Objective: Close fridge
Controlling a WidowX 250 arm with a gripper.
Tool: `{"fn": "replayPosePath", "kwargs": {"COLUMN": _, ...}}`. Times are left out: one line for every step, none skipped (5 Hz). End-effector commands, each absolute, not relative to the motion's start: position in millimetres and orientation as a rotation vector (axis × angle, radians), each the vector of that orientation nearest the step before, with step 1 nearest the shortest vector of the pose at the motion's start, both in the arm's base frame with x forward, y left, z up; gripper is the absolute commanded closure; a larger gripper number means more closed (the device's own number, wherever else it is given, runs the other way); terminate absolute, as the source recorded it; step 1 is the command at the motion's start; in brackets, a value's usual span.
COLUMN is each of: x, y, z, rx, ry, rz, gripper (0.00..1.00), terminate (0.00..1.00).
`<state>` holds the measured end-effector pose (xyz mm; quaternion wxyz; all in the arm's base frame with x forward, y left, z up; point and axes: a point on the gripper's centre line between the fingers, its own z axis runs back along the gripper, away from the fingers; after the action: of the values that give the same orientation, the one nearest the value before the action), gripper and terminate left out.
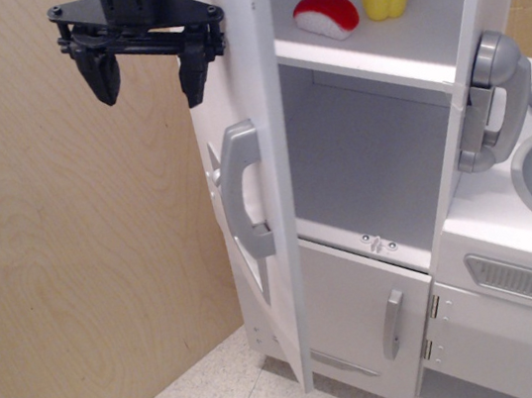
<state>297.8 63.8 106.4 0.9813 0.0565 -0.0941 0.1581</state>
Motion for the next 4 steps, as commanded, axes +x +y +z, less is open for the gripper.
{"fn": "replayPosePath", "kwargs": {"x": 326.6, "y": 45.0, "z": 110.1, "rx": 0.105, "ry": -0.224, "rz": 0.279, "gripper": 0.0, "terminate": 0.0}}
{"fn": "replayPosePath", "kwargs": {"x": 338.5, "y": 38.3, "z": 107.0, "rx": 0.109, "ry": -0.233, "rz": 0.282, "gripper": 0.0, "terminate": 0.0}}
{"fn": "replayPosePath", "kwargs": {"x": 357.4, "y": 32.9, "z": 101.1, "rx": 0.106, "ry": -0.228, "rz": 0.283, "gripper": 0.0, "terminate": 0.0}}
{"fn": "replayPosePath", "kwargs": {"x": 368.9, "y": 33.5, "z": 101.2, "rx": 0.112, "ry": -0.234, "rz": 0.293, "gripper": 0.0, "terminate": 0.0}}
